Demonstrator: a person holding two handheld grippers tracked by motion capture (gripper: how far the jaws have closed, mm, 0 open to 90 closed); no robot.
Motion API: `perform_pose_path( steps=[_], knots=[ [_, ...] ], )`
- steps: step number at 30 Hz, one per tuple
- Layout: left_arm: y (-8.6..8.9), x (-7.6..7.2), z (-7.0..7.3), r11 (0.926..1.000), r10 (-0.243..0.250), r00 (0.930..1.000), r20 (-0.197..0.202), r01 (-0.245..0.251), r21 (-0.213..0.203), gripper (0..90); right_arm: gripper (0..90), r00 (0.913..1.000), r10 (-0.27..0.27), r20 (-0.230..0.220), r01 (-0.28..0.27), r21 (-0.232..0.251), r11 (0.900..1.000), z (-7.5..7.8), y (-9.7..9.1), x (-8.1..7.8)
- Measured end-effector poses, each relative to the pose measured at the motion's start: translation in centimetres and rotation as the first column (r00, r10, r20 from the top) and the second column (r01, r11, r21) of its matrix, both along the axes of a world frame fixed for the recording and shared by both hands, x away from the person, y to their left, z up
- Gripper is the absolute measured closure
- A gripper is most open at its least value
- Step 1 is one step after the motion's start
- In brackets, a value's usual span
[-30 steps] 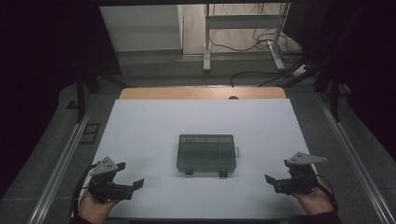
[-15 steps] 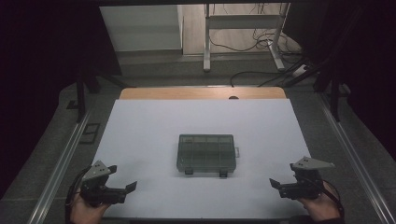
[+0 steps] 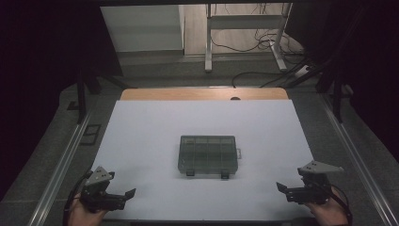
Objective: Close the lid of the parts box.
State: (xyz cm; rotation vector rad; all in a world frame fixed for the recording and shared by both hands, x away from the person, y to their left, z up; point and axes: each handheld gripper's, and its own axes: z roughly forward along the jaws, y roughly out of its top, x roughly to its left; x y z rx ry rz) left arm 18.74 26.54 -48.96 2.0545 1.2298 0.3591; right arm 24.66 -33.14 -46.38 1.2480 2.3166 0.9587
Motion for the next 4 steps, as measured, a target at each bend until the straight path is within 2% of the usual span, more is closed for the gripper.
perform_pose_path(
  steps=[4],
  knots=[
    [-0.08,0.12,-0.02,1.0,0.0,1.0,-0.006,0.0,0.001,0.6,2.4,0.9999,0.003,-0.01,-0.003,-0.005,1.0,-0.08,-0.03,0.08]
  ],
)
